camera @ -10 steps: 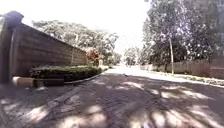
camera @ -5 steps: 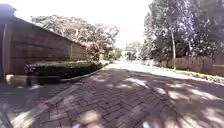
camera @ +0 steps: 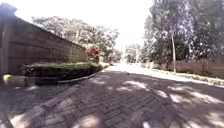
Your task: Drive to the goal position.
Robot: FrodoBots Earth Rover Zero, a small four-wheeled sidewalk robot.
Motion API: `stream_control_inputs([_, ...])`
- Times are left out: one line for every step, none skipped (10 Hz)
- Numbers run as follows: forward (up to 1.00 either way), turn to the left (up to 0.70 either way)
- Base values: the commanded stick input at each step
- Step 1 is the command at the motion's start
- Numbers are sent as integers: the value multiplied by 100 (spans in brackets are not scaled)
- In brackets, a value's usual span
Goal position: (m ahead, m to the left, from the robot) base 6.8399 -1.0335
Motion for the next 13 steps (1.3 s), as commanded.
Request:
stream_control_inputs([70, -12])
stream_control_inputs([70, -7])
stream_control_inputs([70, -1])
stream_control_inputs([70, 0])
stream_control_inputs([70, 0])
stream_control_inputs([70, 0])
stream_control_inputs([70, 0])
stream_control_inputs([70, -1])
stream_control_inputs([70, -15])
stream_control_inputs([70, -28])
stream_control_inputs([70, -27])
stream_control_inputs([70, -10])
stream_control_inputs([70, 0])
